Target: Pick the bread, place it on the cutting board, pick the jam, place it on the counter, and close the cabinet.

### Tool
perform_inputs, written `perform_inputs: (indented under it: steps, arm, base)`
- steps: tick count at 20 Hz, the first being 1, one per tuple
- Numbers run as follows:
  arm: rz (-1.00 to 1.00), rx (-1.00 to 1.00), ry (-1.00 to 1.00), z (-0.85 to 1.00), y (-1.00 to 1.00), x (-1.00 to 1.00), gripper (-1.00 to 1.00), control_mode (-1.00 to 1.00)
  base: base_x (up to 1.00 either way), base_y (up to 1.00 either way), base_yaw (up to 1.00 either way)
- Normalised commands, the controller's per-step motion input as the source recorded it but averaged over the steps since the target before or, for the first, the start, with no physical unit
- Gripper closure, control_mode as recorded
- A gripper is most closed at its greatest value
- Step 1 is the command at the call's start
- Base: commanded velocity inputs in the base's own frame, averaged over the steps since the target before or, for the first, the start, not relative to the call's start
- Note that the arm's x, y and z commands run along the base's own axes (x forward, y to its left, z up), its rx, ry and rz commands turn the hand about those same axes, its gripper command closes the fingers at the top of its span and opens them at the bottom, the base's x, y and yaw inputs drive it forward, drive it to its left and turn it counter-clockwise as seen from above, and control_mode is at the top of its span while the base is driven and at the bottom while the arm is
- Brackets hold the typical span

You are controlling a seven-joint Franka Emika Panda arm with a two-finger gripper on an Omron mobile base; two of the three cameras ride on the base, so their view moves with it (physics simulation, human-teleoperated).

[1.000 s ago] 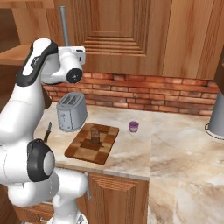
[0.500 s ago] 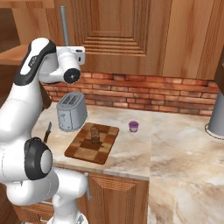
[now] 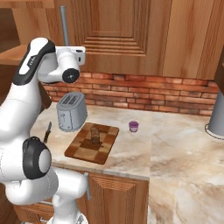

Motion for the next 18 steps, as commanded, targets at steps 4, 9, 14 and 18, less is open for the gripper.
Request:
perform_inputs:
  steps: [4, 9, 14, 18]
  arm:
    - [0.00, 0.00, -0.02, -0.01, -0.26, 0.00, -1.00, -1.00]
    - [0.00, 0.00, -0.02, 0.00, -0.22, 0.00, -1.00, -1.00]
    - [0.00, 0.00, 0.00, 0.00, -0.15, -0.04, -1.00, -1.00]
    - [0.00, 0.00, 0.00, 0.00, -0.17, -0.02, -1.00, -1.00]
  base:
    - [0.00, 0.00, 0.00]
    - [0.00, 0.00, 0.00]
    - [0.00, 0.00, 0.00]
    - [0.00, 0.00, 0.00]
